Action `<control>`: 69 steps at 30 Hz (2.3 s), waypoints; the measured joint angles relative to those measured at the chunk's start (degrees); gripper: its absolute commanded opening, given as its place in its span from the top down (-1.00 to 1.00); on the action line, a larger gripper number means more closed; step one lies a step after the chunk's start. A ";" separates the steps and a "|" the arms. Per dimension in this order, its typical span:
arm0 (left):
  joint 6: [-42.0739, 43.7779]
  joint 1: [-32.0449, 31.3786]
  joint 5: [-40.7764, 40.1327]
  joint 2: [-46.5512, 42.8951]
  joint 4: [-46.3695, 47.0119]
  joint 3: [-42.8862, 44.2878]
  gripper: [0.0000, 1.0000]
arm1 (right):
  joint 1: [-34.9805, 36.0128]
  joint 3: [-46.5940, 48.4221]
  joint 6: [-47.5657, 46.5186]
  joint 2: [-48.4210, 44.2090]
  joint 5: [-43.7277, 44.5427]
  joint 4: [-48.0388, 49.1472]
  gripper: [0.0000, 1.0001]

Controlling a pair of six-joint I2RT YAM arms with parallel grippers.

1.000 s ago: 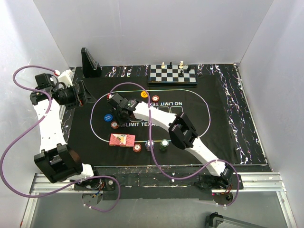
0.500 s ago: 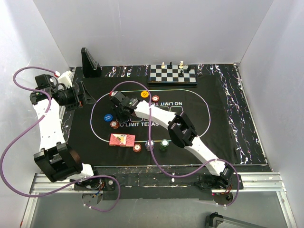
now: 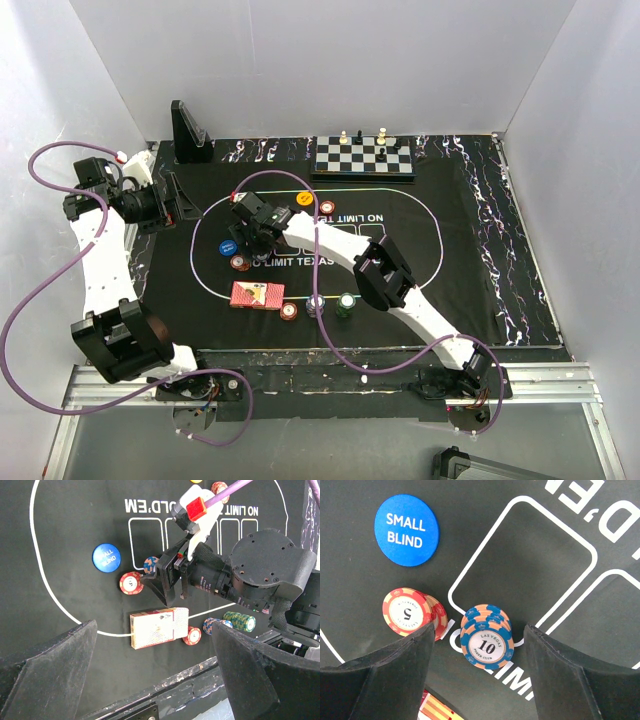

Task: Distribute texas hold em gaming equipment

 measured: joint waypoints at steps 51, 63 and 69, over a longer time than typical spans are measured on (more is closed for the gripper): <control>-2.58 0.09 -0.61 -4.61 1.55 -4.63 -0.99 | 6.29 -55.69 5.97 -39.36 4.37 1.92 -0.14; -2.58 0.11 -0.59 -4.61 1.75 -4.66 -0.99 | 6.49 -56.48 6.88 -40.72 4.24 1.86 0.35; -2.60 0.22 -0.57 -4.61 2.21 -5.40 -0.99 | 6.56 -56.00 6.75 -42.71 4.61 0.70 0.49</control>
